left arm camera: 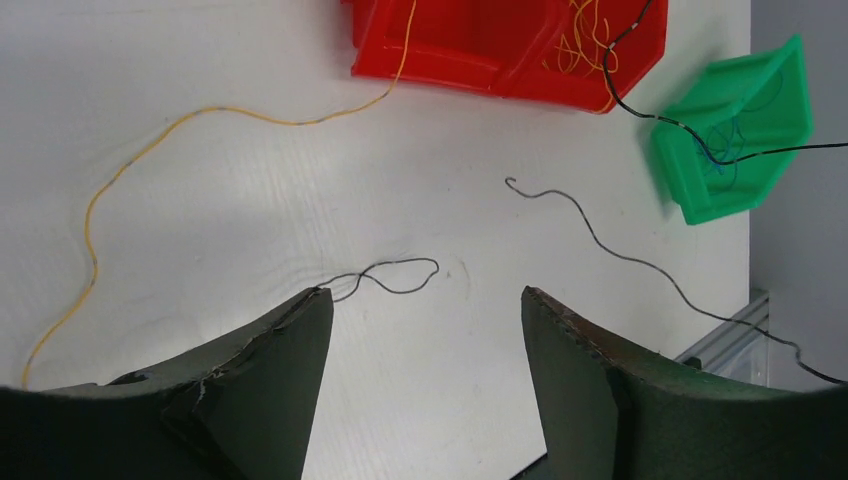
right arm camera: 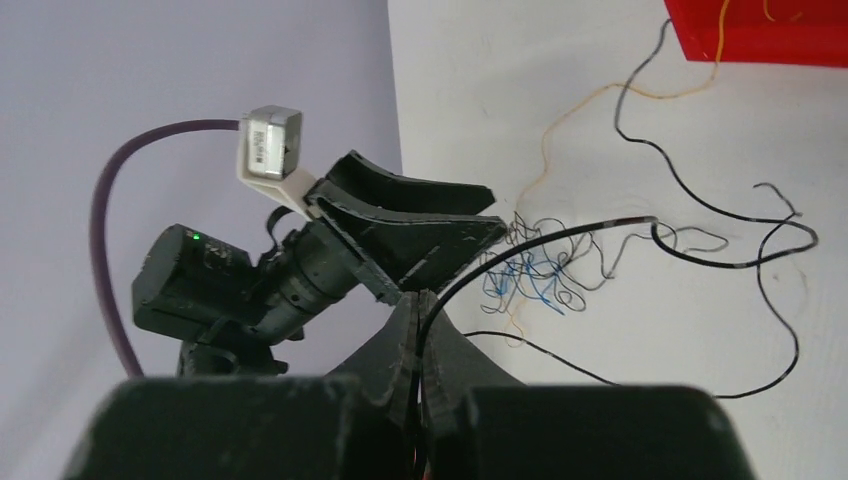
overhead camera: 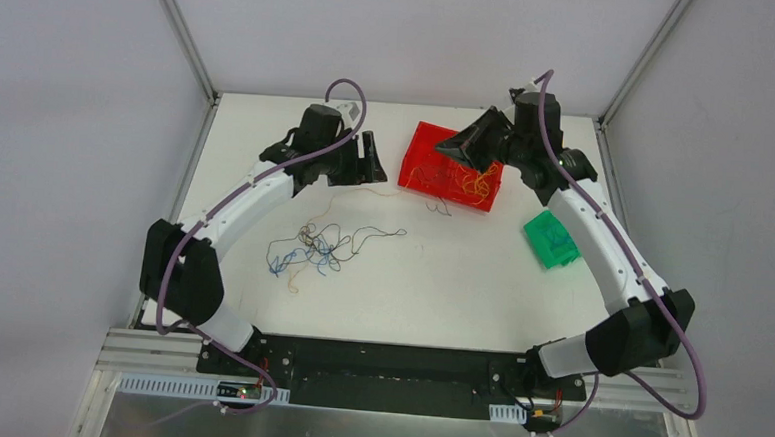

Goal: Untangle the cables
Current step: Pick up the cable at the center of the board, then move the bin to the center of the board.

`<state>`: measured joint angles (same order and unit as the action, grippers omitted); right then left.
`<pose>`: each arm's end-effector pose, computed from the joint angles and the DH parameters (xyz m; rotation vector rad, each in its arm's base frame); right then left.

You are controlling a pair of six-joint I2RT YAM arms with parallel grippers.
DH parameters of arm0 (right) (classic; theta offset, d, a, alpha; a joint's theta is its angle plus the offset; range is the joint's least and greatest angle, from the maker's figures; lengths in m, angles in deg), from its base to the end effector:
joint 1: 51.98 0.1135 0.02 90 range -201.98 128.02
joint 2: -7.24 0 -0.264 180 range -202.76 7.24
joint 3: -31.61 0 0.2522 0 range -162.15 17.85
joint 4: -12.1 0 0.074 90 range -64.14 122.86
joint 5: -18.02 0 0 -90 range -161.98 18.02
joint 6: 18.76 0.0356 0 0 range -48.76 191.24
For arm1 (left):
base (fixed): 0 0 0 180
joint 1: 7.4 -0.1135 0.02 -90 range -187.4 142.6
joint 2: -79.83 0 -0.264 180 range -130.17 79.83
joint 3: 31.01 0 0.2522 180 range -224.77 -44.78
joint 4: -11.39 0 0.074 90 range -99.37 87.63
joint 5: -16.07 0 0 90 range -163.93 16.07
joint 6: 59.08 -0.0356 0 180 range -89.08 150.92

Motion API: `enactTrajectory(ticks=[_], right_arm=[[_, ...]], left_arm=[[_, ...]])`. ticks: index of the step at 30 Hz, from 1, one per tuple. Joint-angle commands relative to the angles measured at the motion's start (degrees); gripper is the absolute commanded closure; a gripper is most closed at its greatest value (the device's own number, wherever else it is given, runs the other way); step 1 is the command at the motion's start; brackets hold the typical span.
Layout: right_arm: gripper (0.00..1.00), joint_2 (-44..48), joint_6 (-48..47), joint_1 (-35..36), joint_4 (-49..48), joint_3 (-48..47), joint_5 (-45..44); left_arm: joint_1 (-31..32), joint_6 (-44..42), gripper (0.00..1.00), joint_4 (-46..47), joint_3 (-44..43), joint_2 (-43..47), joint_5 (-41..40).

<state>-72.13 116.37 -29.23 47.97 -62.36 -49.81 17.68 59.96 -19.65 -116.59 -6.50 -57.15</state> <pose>0.2853 0.1342 0.3977 0.1301 2.0919 1.1308 0.3101 -0.1565 0.3167 0.1053 2.2221 -0.8527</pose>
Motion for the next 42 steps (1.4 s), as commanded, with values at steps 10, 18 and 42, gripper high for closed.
enactTrajectory(ticks=[10,18,42], right_arm=[[1.0,-22.56,1.18,-5.48,1.99,-23.63,10.07],[1.0,-36.14,-0.96,-7.78,3.47,-30.94,11.33],[1.0,-55.17,-13.83,-9.2,19.55,-45.7,8.34]], left_arm=[[-2.14,2.35,0.3,-0.47,-8.21,-16.84,-7.33],[-5.24,4.76,0.31,-0.54,-5.45,-17.49,-6.29],[-6.54,5.15,0.3,-0.89,11.43,5.7,-6.4]])
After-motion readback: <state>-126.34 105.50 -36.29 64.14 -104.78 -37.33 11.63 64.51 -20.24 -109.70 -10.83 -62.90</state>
